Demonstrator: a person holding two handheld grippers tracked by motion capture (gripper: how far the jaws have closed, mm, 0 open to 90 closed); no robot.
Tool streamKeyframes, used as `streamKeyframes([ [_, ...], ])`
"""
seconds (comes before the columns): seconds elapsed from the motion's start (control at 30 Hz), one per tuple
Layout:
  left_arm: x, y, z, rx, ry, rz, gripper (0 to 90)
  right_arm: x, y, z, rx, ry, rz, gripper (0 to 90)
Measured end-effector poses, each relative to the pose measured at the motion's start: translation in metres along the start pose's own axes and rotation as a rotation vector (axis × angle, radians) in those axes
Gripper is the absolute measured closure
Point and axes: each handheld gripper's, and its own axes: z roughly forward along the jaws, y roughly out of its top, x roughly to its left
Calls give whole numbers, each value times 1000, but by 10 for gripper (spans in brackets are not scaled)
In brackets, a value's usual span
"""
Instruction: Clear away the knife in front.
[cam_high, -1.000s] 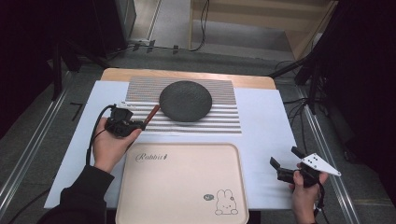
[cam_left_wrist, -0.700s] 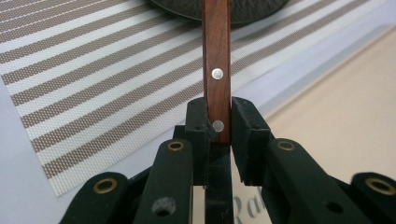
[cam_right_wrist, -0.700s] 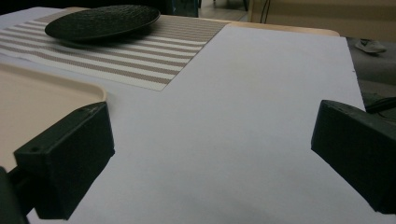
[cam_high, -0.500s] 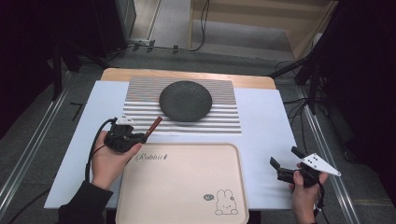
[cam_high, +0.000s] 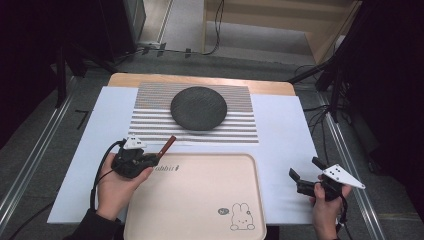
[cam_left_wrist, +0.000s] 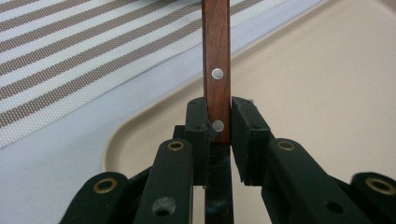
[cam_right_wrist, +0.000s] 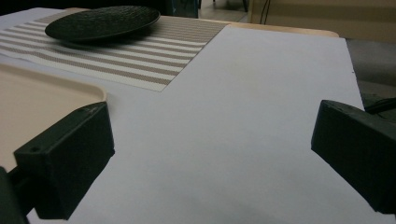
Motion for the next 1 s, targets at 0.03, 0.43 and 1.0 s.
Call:
streamKeyframes([
  [0.03, -1, -2, -1, -4, -9, -7, 772, 0, 0, 0, 0, 0, 1, 0],
  [0.43, -14, -32, 1, -3, -29, -27, 772, 0, 0, 0, 4, -3, -2, 0],
  [1.0, -13, -55, 4, -5, -55, -85, 771, 0, 0, 0, 3, 2, -2, 0],
])
